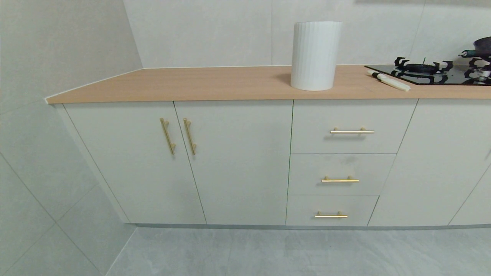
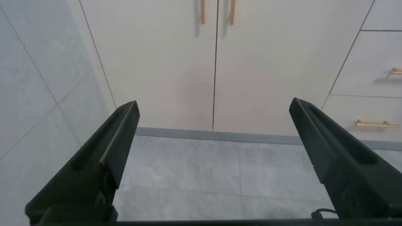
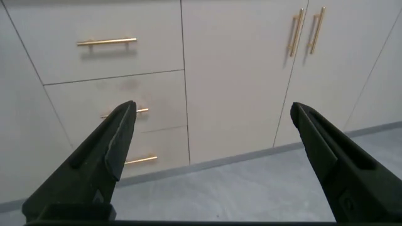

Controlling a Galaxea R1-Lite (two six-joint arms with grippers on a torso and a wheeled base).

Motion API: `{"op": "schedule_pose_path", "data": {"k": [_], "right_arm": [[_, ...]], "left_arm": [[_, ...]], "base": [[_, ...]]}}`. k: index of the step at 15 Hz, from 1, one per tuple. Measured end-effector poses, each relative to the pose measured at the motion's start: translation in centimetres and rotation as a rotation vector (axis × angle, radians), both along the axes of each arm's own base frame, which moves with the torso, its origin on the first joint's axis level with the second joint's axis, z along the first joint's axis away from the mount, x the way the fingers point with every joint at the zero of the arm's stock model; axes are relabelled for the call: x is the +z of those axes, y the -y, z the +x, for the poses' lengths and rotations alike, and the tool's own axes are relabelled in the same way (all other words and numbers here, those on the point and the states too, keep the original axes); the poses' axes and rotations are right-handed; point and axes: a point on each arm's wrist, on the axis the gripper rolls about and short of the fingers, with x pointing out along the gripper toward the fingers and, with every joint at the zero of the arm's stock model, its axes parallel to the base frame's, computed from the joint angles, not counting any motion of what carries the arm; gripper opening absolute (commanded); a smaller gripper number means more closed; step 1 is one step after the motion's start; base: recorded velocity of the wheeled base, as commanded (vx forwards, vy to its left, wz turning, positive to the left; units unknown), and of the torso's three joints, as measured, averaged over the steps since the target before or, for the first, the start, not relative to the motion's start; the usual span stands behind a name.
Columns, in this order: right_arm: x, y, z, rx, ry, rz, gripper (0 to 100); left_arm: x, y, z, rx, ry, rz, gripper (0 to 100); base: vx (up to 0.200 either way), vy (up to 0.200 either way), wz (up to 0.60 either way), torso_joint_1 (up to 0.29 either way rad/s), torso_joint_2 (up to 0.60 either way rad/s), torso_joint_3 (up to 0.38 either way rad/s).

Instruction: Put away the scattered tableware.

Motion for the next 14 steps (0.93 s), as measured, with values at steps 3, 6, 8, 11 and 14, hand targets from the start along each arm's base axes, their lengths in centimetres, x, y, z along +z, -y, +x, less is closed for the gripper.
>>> {"op": "schedule_pose_path", "data": {"k": [3, 6, 8, 11, 14], "right_arm": [[-2.3, -0.4, 0.6, 0.176, -0.057, -0.026, 100], [-2.8, -0.5, 0.6, 0.215, -0.083, -0.025, 100], [-3.2, -0.6, 0.7, 0.237, -0.115, -0.030, 100], [-3.4, -0.6, 0.7, 0.270, -0.133, -0.043, 100], [-3.4, -0.6, 0.7, 0.273, -0.133, -0.052, 100]], "left_arm": [[0.0, 0.0, 0.0, 0.000, 0.000, 0.000, 100], [0.0, 0.0, 0.0, 0.000, -0.001, 0.006, 100], [0.0, 0.0, 0.0, 0.000, 0.000, 0.005, 100], [0.0, 0.0, 0.0, 0.000, 0.000, 0.005, 100], [0.0, 0.0, 0.0, 0.000, 0.000, 0.005, 100]], "base": [[0.000, 0.000, 0.00, 0.000, 0.00, 0.000], [0.000, 0.000, 0.00, 0.000, 0.00, 0.000], [0.000, 0.000, 0.00, 0.000, 0.00, 0.000], [0.000, 0.000, 0.00, 0.000, 0.00, 0.000], [0.000, 0.000, 0.00, 0.000, 0.00, 0.000]]}}
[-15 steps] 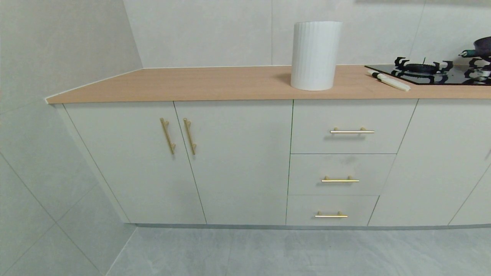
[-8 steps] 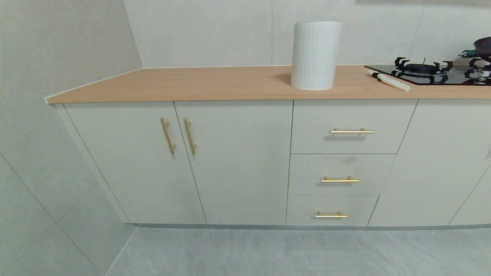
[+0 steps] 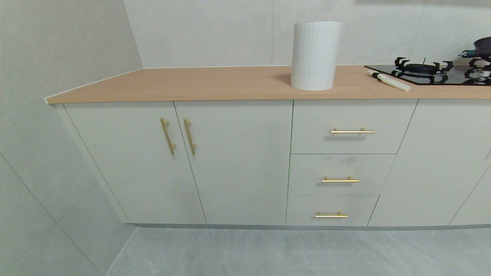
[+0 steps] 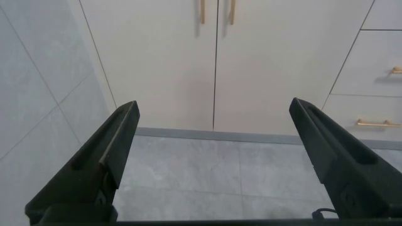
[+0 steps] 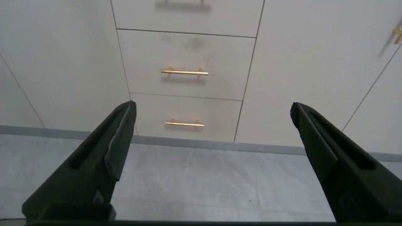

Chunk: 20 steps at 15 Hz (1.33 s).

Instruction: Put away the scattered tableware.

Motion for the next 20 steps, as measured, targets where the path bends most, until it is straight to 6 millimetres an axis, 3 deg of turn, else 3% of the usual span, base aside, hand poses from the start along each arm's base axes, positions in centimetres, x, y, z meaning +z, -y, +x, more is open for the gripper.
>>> {"op": "schedule_pose_path", "data": {"k": [20], "right_arm": [[0.00, -0.01, 0.01, 0.005, -0.003, -0.001, 100]], "left_arm": [[0.00, 0.00, 0.00, 0.000, 0.000, -0.001, 100]], "base": [[0.190, 0.000, 0.00, 0.004, 0.00, 0.002]]}}
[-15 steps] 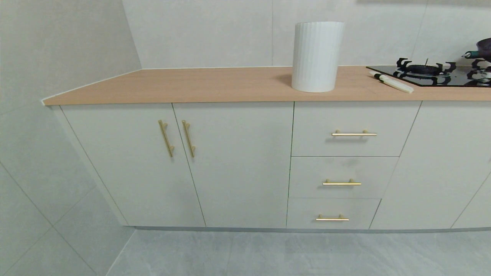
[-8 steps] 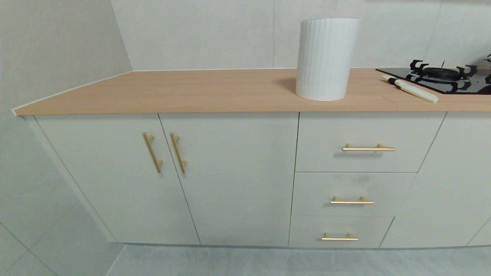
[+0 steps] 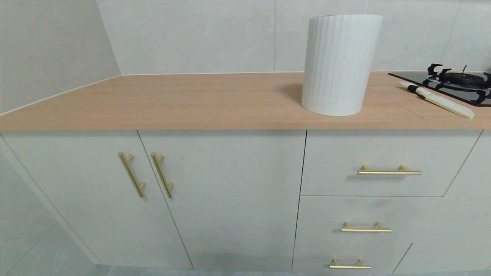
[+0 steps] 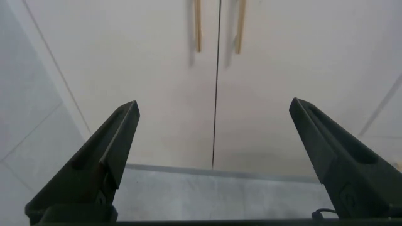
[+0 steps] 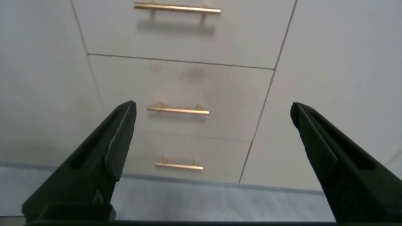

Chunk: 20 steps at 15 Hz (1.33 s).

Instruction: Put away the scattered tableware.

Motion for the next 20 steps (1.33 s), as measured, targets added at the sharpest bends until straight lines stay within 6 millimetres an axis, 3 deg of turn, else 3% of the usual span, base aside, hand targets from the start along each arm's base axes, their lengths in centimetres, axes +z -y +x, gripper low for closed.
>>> {"op": "schedule_pose_path", "data": {"k": [4, 7, 16, 20], "right_arm": [[0.01, 0.00, 0.00, 0.000, 0.000, 0.000, 100], [0.02, 0.00, 0.00, 0.001, 0.001, 0.000, 100], [0.02, 0.00, 0.01, 0.000, 0.001, 0.001, 100], [0.02, 0.00, 0.01, 0.000, 0.001, 0.001, 100]], "left_arm": [[0.00, 0.00, 0.00, 0.000, 0.000, 0.000, 100], [0.03, 0.00, -0.01, 0.001, 0.001, 0.000, 100], [0.01, 0.00, 0.00, 0.000, 0.000, -0.001, 100], [0.00, 0.00, 0.00, 0.000, 0.000, 0.000, 100]], "base": [[0.000, 0.000, 0.00, 0.000, 0.00, 0.000], [0.000, 0.000, -0.60, -0.005, 0.00, 0.004], [0.000, 0.000, 0.00, 0.000, 0.00, 0.000], [0.000, -0.200, 0.00, 0.002, 0.00, 0.000]]}}
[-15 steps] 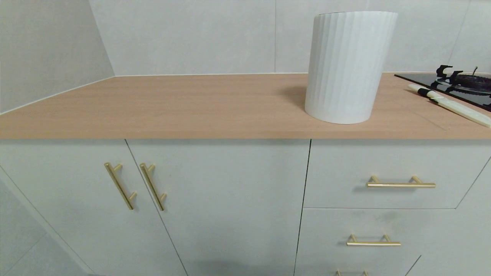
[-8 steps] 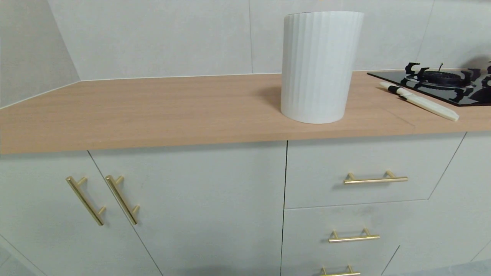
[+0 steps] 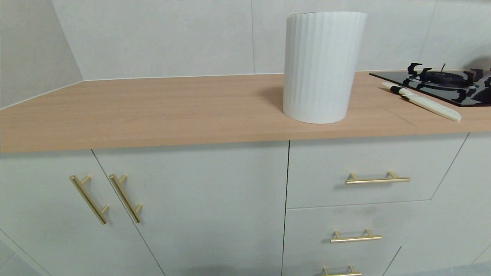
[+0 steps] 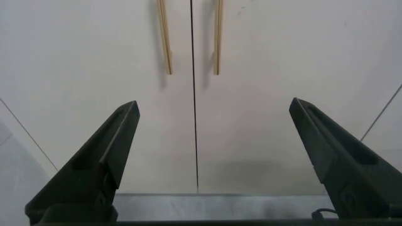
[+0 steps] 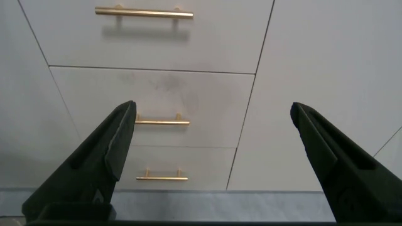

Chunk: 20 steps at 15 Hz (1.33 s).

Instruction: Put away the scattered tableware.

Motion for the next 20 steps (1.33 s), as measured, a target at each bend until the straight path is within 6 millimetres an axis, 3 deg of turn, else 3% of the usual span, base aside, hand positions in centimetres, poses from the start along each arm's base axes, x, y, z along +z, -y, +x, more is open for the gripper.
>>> {"op": "schedule_pose_path", "data": {"k": [7, 13, 17, 20], "right_arm": [[-0.01, 0.00, 0.00, 0.000, -0.001, 0.000, 100], [0.01, 0.00, 0.00, -0.001, 0.001, 0.000, 100], [0.01, 0.00, 0.00, 0.000, 0.001, 0.000, 100], [0.00, 0.00, 0.00, 0.000, 0.000, -0.001, 100]], "left_arm": [[0.01, 0.00, 0.00, 0.000, 0.000, 0.000, 100], [0.00, 0.00, 0.00, 0.000, 0.000, 0.000, 100], [0.01, 0.00, 0.00, 0.000, 0.001, -0.004, 100], [0.00, 0.00, 0.00, 0.000, 0.001, -0.005, 100]], "base": [[0.000, -0.200, 0.00, 0.002, 0.00, 0.002], [0.000, 0.000, 0.00, 0.000, 0.00, 0.000], [0.200, 0.000, 0.00, -0.002, 0.00, 0.008], [0.000, 0.000, 0.00, 0.000, 0.00, 0.000]]}}
